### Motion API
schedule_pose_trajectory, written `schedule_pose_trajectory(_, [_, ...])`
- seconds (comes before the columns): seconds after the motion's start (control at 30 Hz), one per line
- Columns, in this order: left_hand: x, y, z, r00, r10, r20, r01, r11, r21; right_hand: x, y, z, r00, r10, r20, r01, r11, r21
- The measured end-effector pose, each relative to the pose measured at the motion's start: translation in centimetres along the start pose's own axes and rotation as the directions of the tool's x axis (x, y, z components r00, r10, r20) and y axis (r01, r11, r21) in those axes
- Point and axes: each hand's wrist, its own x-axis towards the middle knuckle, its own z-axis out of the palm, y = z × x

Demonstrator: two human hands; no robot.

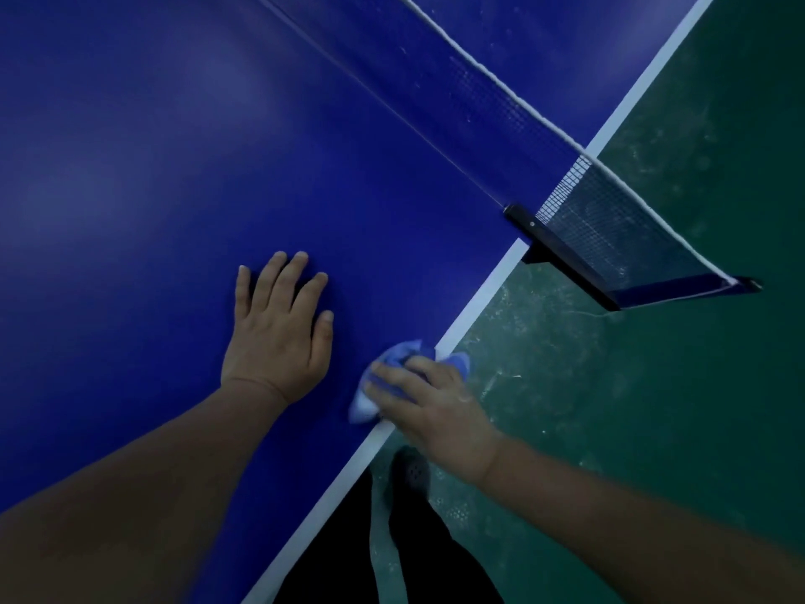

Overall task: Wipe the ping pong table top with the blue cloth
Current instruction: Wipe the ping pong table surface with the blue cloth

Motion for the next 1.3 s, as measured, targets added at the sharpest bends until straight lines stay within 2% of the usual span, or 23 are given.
schedule_pose_trajectory(0.07, [-0.1,0.0,0.0,1.000,-0.002,-0.006,0.002,1.000,0.008,-0.5,2.8,-1.3,0.998,-0.055,0.011,0.055,0.998,-0.028])
schedule_pose_trajectory(0.1, [-0.1,0.0,0.0,1.000,-0.005,-0.005,0.005,1.000,0.010,0.2,4.8,-1.9,0.999,0.027,-0.022,-0.028,0.997,-0.069])
schedule_pose_trajectory(0.13, [-0.1,0.1,0.0,1.000,-0.005,-0.002,0.005,1.000,0.010,1.4,7.0,-2.4,0.978,0.197,-0.062,-0.202,0.974,-0.102])
schedule_pose_trajectory(0.17, [-0.1,0.1,0.0,1.000,-0.004,0.001,0.004,1.000,0.012,2.8,8.9,-2.8,0.910,0.396,-0.123,-0.409,0.907,-0.104])
schedule_pose_trajectory(0.2, [-0.1,0.1,0.0,1.000,-0.003,0.003,0.003,1.000,0.015,4.1,9.9,-2.8,0.799,0.577,-0.173,-0.595,0.800,-0.076])
schedule_pose_trajectory(0.23, [-0.1,0.1,0.0,1.000,-0.003,0.003,0.002,1.000,0.020,5.2,9.9,-2.5,0.706,0.681,-0.194,-0.701,0.711,-0.055])
schedule_pose_trajectory(0.27, [-0.1,0.1,0.0,1.000,-0.002,0.001,0.002,1.000,0.025,6.2,9.0,-2.0,0.687,0.703,-0.186,-0.719,0.694,-0.033])
schedule_pose_trajectory(0.3, [-0.1,0.1,0.0,1.000,0.000,0.001,0.000,1.000,0.029,7.1,7.5,-1.2,0.737,0.654,-0.168,-0.668,0.743,-0.039])
schedule_pose_trajectory(0.37, [-0.1,0.1,0.0,1.000,0.003,0.000,-0.003,0.999,0.038,8.2,5.0,0.1,0.886,0.444,-0.132,-0.457,0.884,-0.093])
schedule_pose_trajectory(0.4, [-0.1,0.1,0.0,1.000,0.004,-0.004,-0.004,0.999,0.047,9.1,4.9,0.2,0.919,0.374,-0.126,-0.389,0.912,-0.127])
schedule_pose_trajectory(0.43, [-0.1,0.1,0.0,1.000,0.005,-0.004,-0.005,0.998,0.055,10.2,5.8,-0.2,0.910,0.396,-0.125,-0.412,0.897,-0.159])
schedule_pose_trajectory(0.47, [-0.2,0.2,0.1,1.000,0.005,-0.003,-0.005,0.998,0.062,11.0,7.2,-0.8,0.861,0.489,-0.138,-0.507,0.842,-0.182])
schedule_pose_trajectory(0.53, [-0.1,0.2,0.2,1.000,0.000,0.005,0.000,0.997,0.072,10.9,10.5,-2.1,0.716,0.669,-0.200,-0.698,0.696,-0.170])
schedule_pose_trajectory(0.57, [-0.1,0.3,0.2,1.000,0.000,0.014,-0.002,0.997,0.079,9.9,11.5,-2.4,0.679,0.699,-0.225,-0.733,0.661,-0.161])
schedule_pose_trajectory(0.63, [-0.1,0.3,0.2,1.000,0.000,0.030,-0.003,0.996,0.091,6.3,12.3,-2.6,0.664,0.713,-0.224,-0.741,0.667,-0.076])
schedule_pose_trajectory(0.7, [-0.2,0.4,0.0,0.999,-0.009,0.037,0.005,0.995,0.097,2.6,12.3,-2.2,0.586,0.795,-0.157,-0.792,0.603,0.099])
schedule_pose_trajectory(0.73, [-0.3,0.7,0.0,0.999,-0.018,0.037,0.015,0.996,0.089,0.8,12.4,-2.1,0.561,0.822,-0.095,-0.813,0.569,0.122])
schedule_pose_trajectory(0.8, [-0.7,1.9,0.1,0.999,-0.041,0.025,0.040,0.998,0.051,-2.6,12.9,-2.0,0.568,0.820,0.069,-0.822,0.561,0.101])
schedule_pose_trajectory(0.87, [-1.3,4.3,0.5,0.999,-0.028,0.019,0.028,1.000,-0.007,-5.7,13.7,-2.7,0.586,0.799,0.136,-0.810,0.573,0.122])
schedule_pose_trajectory(1.17, [-2.6,20.5,5.0,0.995,0.064,0.081,-0.045,0.973,-0.225,-17.8,20.6,-10.7,0.663,0.739,0.119,-0.740,0.621,0.258])
schedule_pose_trajectory(1.3, [-2.0,29.3,6.5,0.997,-0.012,0.077,0.034,0.956,-0.293,-22.3,26.2,-15.1,0.708,0.699,0.100,-0.691,0.657,0.301])
